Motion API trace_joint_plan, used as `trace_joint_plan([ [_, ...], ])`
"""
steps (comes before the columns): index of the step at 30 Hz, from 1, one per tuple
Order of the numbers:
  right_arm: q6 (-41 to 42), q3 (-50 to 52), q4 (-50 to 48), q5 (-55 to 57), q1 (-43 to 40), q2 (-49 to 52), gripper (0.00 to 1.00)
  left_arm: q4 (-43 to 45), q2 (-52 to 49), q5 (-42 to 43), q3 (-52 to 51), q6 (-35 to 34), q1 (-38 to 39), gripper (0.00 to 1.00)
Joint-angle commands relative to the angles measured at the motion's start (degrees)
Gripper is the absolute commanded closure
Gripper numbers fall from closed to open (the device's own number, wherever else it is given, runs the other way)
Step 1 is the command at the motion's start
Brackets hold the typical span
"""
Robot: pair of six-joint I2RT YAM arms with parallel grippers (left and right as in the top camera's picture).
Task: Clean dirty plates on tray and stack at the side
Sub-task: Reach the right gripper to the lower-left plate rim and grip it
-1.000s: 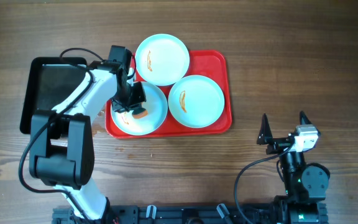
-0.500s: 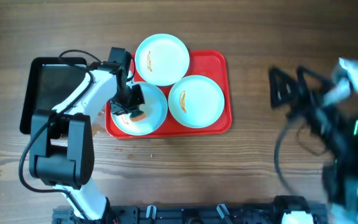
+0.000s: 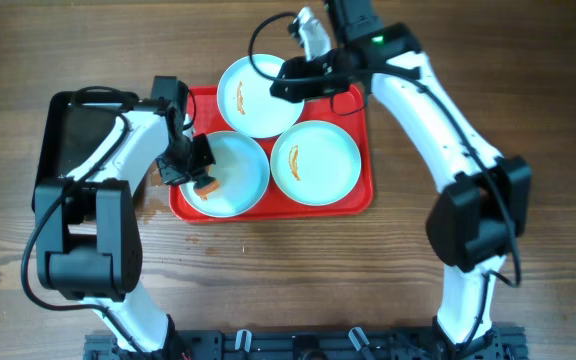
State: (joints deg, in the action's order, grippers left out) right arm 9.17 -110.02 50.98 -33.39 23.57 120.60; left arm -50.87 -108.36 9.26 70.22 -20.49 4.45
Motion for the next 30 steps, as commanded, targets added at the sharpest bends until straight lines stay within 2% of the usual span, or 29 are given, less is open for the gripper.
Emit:
trace_joint_plan([
  [1, -0.2, -1.2, -0.3, 5.0, 2.4, 4.8, 0.57, -0.4, -0.2, 0.5, 0.1, 1.3, -0.8, 0.96],
  [4, -5.9, -1.1, -0.2, 7.3, 6.2, 8.2, 0.57, -0.5, -0.2, 2.0, 0.1, 3.8, -0.7, 0.96],
  [7, -6.0, -0.9, 0.1, 10.8, 9.1, 10.4, 0.58, -0.9, -0.2, 2.0, 0.1, 3.8, -0.7, 0.96],
  [10, -5.9, -0.5, 0.0, 13.0, 10.4, 12.3, 0.68, -1.0, -0.2, 2.0, 0.1, 3.8, -0.7, 0.96],
  [18, -6.2, -0.1, 0.3, 16.9, 10.6, 14.0, 0.68, -0.8, -0.2, 2.0, 0.1, 3.8, -0.7, 0.96],
  [22, -6.1, -0.1, 0.2, 14.7, 10.7, 15.5, 0.73, -0.7, -0.2, 2.0, 0.1, 3.8, -0.7, 0.96],
  [30, -5.9, -0.1, 0.9, 16.6, 10.9, 17.3, 0.76, -0.6, -0.2, 2.0, 0.1, 3.8, -0.7, 0.96],
])
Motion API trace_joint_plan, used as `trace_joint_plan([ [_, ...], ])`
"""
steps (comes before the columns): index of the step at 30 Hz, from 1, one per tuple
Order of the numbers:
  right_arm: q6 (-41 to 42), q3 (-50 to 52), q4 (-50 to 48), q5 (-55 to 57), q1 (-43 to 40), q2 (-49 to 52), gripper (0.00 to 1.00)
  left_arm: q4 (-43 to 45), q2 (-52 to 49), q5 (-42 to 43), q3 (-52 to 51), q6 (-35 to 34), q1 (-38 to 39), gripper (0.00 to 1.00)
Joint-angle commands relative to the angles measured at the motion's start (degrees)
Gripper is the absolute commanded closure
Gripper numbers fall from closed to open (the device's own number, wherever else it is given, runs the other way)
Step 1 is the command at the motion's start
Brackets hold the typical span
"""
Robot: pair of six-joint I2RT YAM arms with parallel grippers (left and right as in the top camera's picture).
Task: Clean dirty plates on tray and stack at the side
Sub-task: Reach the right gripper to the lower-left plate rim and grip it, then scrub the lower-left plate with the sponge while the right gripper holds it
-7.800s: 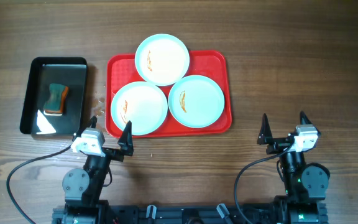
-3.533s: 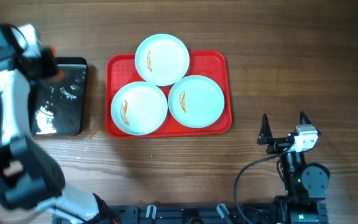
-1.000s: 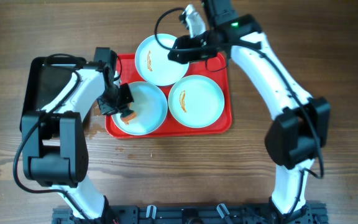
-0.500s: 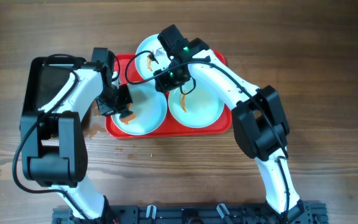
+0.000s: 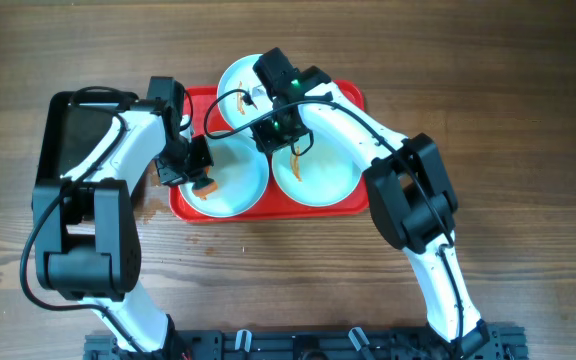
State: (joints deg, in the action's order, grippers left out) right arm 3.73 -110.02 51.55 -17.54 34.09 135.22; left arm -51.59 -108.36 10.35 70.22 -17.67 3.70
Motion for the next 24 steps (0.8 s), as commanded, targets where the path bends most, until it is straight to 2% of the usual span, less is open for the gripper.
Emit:
trace_joint_plan([
  [1, -0.2, -0.1, 0.3, 0.8, 0.6, 3.0, 0.77, 0.2, -0.2, 0.9, 0.1, 1.0, 0.1, 0.96],
  [6, 2.6, -0.1, 0.1, 1.3, 1.2, 3.2, 0.85, 1.4, -0.2, 1.1, 0.1, 4.0, 0.6, 0.96],
  [9, 6.0, -0.1, 0.0, 1.3, 1.3, 3.2, 0.95, 2.4, -0.2, 1.2, 0.1, 4.0, 1.2, 0.96],
  [13, 9.0, -0.1, 0.2, 0.9, 1.3, 3.2, 0.95, 3.8, -0.2, 1.2, 0.1, 4.0, 3.5, 0.96],
  [16, 11.6, -0.1, 0.6, -3.6, 1.3, 3.2, 0.96, 5.4, -0.2, 1.1, 0.1, 4.0, 5.4, 0.96],
  [19, 14.2, -0.1, 0.7, -4.3, 1.3, 3.2, 0.96, 6.0, -0.2, -2.9, 0.0, 4.0, 5.6, 0.96],
  [24, 15.9, -0.1, 2.0, -5.0, 1.3, 3.2, 0.96, 15.6, -0.2, -4.7, -6.1, 4.0, 5.6, 0.96],
])
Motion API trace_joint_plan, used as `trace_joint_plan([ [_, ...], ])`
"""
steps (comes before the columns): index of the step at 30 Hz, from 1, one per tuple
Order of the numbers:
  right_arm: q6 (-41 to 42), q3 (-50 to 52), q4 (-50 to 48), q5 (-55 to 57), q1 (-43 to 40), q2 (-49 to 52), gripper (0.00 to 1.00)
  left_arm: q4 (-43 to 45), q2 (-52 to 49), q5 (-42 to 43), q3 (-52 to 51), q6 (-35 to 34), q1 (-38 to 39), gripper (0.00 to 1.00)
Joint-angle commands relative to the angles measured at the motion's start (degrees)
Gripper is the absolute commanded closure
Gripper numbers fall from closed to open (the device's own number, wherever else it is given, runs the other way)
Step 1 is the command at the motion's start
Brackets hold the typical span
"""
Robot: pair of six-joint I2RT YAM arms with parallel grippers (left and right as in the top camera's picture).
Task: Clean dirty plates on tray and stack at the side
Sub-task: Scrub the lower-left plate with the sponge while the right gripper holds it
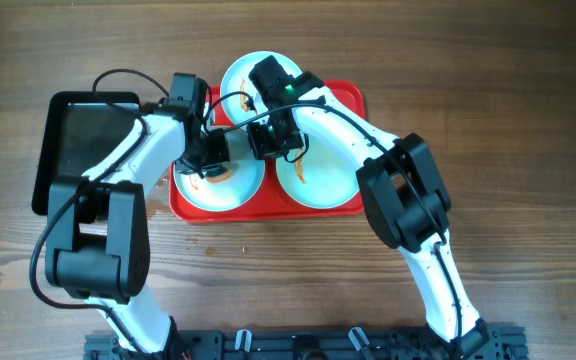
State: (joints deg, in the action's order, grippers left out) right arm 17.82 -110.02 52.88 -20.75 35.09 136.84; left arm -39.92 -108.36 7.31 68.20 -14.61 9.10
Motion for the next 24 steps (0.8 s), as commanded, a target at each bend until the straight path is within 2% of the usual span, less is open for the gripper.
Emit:
trace_joint_plan([
  [1, 1.9, -0.1, 0.7, -1.8, 0.3, 1.6, 0.96, 6.4, -0.2, -1.6, -5.7, 0.9, 0.2, 0.96],
  [5, 2.4, -0.1, 0.7, -1.8, 0.3, 1.6, 0.96, 10.4, -0.2, -2.9, -10.2, 0.9, 0.2, 0.96],
  [8, 3.2, -0.1, 0.8, -2.0, 0.3, 1.6, 0.96, 5.3, -0.2, -10.9, -10.2, 0.9, 0.1, 0.96],
  [11, 3.2, -0.1, 1.2, -2.0, 0.3, 1.6, 0.96, -0.1, -0.2, -13.4, -10.2, 0.9, 0.0, 0.96],
  [15, 3.2, -0.1, 1.4, -2.0, 0.3, 1.6, 0.96, -1.8, 0.0, -20.1, -9.7, 0.9, 0.0, 0.96],
  [21, 3.2, -0.1, 1.2, -2.0, 0.3, 1.6, 0.96, -2.1, 6.6, -16.5, -5.7, -0.6, 0.1, 0.96],
  [24, 3.2, -0.1, 1.1, -2.0, 0.3, 1.6, 0.96, 0.4, 9.6, -8.2, -5.7, -0.6, 0.1, 0.96],
])
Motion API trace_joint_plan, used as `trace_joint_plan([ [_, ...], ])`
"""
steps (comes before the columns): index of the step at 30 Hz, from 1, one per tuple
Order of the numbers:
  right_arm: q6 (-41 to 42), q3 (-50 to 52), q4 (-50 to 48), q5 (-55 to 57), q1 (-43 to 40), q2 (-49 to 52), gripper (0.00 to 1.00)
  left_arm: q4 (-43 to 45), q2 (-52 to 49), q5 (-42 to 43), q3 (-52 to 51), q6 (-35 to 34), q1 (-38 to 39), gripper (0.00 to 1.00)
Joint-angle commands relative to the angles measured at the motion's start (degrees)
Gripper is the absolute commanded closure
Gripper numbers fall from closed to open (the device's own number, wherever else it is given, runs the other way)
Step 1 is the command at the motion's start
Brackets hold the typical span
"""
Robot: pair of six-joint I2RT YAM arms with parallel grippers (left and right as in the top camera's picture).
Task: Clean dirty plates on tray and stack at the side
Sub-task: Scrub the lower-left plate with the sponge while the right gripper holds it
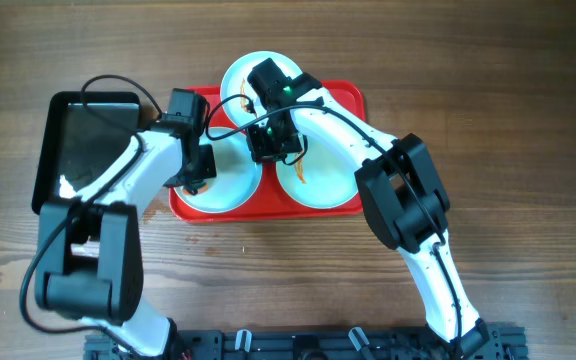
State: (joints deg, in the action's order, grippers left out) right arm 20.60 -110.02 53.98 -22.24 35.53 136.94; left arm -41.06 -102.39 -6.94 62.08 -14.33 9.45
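Note:
A red tray (353, 100) carries three pale plates. The far plate (253, 75) and the near right plate (328, 170) each show an orange scrap (301, 172). My left gripper (197, 175) sits low over the left edge of the near left plate (230, 180); its jaws are hidden under the wrist, and no scrap shows on that plate. My right gripper (269, 141) is down where the three plates meet, at the near left plate's right rim. Its fingers are hidden too.
A black rectangular bin (80, 140) lies left of the tray, close to my left arm. A small dark stain marks the wooden table (528, 200) by the tray's near left corner. Cables loop above the tray's far left side.
My left gripper has shifted left and nearer, from the middle of the near left plate to its left edge. The orange smear seen there no longer shows. The right gripper has not moved.
My left gripper first sat at the near left plate's left edge beside an orange scrap, with the right gripper high over the far plate. The right then came down between the plates. The left went to the plate's middle, then back to its left edge.

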Motion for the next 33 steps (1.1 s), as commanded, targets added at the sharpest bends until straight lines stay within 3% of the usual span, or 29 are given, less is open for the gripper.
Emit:
trace_joint_plan([
  [1, 0.4, -0.1, 0.0, -0.5, -0.1, 1.5, 0.96, 2.2, 3.0, 9.8, 0.4, -0.9, -0.3, 0.96],
  [4, 0.5, -0.1, 0.0, -0.5, -0.1, 1.5, 0.96, 4.5, 0.0, 16.6, 0.1, -0.9, -0.3, 0.96],
  [11, 0.6, -0.1, -0.1, -0.5, -0.1, 1.5, 0.96, 8.9, -6.3, 17.4, -0.4, -1.1, -0.3, 0.96],
  [13, 0.6, -0.1, 0.2, -0.5, -0.1, 1.5, 0.96, 8.7, -7.3, 12.7, -0.4, -1.1, -0.3, 0.96],
  [17, 0.5, -0.1, 0.7, -0.5, -0.1, 1.5, 0.96, 5.0, -7.3, -4.5, -0.4, -1.1, -1.0, 0.96],
  [18, 0.4, -0.1, 0.7, -0.5, -0.1, 1.5, 0.96, 5.0, -7.3, -4.8, -0.4, -1.1, -1.5, 0.96],
  [25, 0.7, -0.1, 0.4, -0.5, -0.3, 1.5, 0.96, -0.8, -6.3, -4.7, 0.5, -1.5, -5.8, 0.96],
  [33, 2.1, -0.1, 0.0, 0.0, -0.3, 1.5, 0.96, -3.4, 3.8, 5.0, 2.6, -1.5, -1.5, 0.96],
])
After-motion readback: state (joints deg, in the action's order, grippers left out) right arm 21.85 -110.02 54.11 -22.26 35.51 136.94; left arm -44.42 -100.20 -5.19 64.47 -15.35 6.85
